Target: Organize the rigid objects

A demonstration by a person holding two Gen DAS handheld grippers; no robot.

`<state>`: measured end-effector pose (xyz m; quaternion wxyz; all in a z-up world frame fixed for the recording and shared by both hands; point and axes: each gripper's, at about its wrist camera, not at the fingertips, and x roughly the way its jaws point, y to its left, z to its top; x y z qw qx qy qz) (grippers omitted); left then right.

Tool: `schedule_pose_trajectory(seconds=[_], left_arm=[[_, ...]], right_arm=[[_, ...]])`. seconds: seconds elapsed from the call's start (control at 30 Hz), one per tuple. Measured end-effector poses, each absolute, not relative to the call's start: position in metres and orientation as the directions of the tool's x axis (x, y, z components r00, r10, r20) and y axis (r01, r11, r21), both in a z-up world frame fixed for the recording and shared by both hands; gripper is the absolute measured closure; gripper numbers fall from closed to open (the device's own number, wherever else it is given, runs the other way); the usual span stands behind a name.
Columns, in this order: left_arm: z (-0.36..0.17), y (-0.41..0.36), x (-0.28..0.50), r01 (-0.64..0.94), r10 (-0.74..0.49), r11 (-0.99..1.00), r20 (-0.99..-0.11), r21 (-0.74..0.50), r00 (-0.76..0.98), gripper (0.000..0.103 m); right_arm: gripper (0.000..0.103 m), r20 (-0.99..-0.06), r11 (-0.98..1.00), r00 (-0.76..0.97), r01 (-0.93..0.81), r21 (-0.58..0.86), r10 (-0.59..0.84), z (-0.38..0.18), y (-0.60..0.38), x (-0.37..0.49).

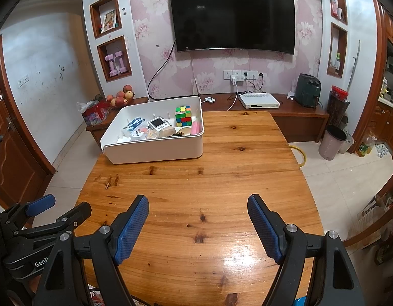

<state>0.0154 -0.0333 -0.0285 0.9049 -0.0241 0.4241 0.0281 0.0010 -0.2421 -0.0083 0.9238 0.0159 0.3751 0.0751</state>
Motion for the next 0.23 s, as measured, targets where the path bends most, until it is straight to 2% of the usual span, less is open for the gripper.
schedule_pose_trajectory(seconds=[0.23], left_arm=[[-0.0333,-0.0311,0.0146,-0.079,0.036,0.997,-0.771,-0.019,0.636,0.018]], right_arm=[[0.022,-0.693,0.988,0.705,-0.127,0.088,0.152,-0.0086,-0.2417,0.001]])
